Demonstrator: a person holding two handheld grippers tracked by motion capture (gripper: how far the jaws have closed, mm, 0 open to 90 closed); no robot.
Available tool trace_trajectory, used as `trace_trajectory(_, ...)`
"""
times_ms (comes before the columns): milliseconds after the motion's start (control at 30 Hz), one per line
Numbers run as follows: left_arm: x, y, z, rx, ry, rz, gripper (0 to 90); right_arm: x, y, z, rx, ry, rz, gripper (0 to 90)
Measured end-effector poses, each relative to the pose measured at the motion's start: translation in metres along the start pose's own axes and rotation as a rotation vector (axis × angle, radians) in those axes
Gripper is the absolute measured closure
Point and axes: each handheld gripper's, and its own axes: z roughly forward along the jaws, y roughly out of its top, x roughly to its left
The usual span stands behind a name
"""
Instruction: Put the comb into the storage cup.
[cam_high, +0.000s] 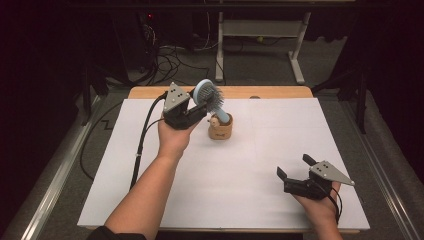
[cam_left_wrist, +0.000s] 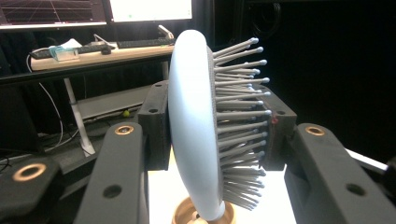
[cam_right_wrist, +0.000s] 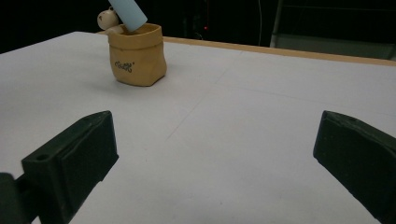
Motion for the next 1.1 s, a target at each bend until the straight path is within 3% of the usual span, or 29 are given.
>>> trace_trajectory(467,0.001,-0.009,0.007,0.027,0.005,-0.007,55.9,0.000,0.000,-0.001,-0.003,0.001,0.002,0.1)
trace_trajectory(1100,-0.009,-0.013,0.014,0.044,0.019,0.017,55.7,0.000,-0.001,-0.001,-0.003,0.004,0.002,0.1)
